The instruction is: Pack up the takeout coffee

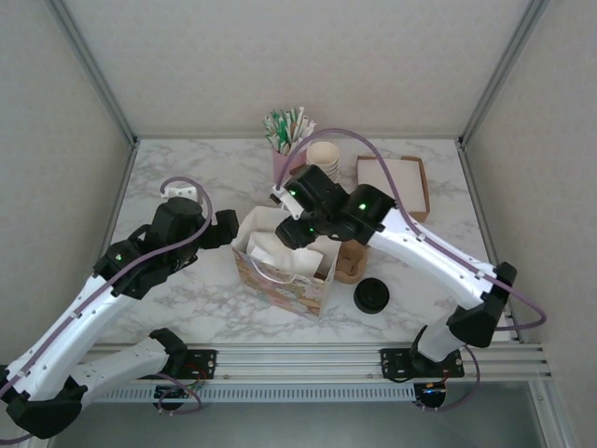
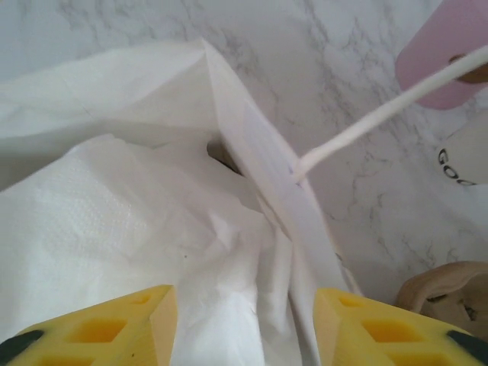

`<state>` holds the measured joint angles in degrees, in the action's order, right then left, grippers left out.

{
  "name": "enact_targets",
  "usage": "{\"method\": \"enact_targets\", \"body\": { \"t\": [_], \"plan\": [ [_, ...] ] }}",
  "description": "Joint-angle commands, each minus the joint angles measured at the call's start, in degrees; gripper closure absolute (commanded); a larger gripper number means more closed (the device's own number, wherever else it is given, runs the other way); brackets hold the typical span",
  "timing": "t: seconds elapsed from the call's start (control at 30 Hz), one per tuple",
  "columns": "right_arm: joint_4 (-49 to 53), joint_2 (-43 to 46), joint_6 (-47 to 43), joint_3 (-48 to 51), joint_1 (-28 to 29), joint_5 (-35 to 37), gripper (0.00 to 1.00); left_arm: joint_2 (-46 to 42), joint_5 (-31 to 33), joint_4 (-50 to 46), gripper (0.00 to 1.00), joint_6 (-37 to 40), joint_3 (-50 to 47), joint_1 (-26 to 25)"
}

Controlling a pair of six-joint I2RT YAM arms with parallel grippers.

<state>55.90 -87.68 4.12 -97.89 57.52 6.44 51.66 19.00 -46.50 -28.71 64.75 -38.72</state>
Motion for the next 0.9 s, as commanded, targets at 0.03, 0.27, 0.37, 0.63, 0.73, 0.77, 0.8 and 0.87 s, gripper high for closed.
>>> {"method": "enact_targets", "body": {
  "t": [0.03, 0.27, 0.37, 0.63, 0.73, 0.77, 0.8, 0.87],
  "plan": [
    [-1.11, 4.21, 0.31, -2.24, -0.39, 3.46, 0.48, -0.72, 2.99, -1.54, 0.04, 0.48, 2.46, 0.45],
    [-12.52, 15.53, -3.74, 5.09, -0.43, 8.36, 0.44, -1.42, 5.59, -0.5, 0.0, 3.31, 3.9, 0.44],
    [-21.24, 23.36, -5.35, 12.65, -0.39, 14.66, 0.37, -2.8, 7.5, 2.45, 0.0, 4.59, 2.4, 0.44],
    [-49.31, 45.5, -16.08, 38.77, -0.97, 31.97, 0.17, -8.62, 20.26, 17.91, 0.0, 13.08, -7.53, 0.56],
    [-60.78, 50.81, -22.51, 48.92, -3.79, 34.3, 0.09, -8.69, 26.24, 23.51, 0.0, 18.67, -11.79, 1.13],
    [-63.78, 51.82, -23.43, 51.95, -5.34, 34.67, 0.06, -8.53, 28.25, 25.3, 0.0, 20.44, -12.98, 1.53],
    [-67.51, 52.74, -23.37, 55.27, -7.64, 34.67, 0.01, -8.42, 31.22, 27.04, 0.0, 21.86, -14.43, 2.59],
    [-71.1, 53.64, -21.57, 60.61, -13.54, 32.06, 0.01, -9.0, 36.33, 30.5, 0.0, 20.57, -17.55, 5.56]
  ]
}}
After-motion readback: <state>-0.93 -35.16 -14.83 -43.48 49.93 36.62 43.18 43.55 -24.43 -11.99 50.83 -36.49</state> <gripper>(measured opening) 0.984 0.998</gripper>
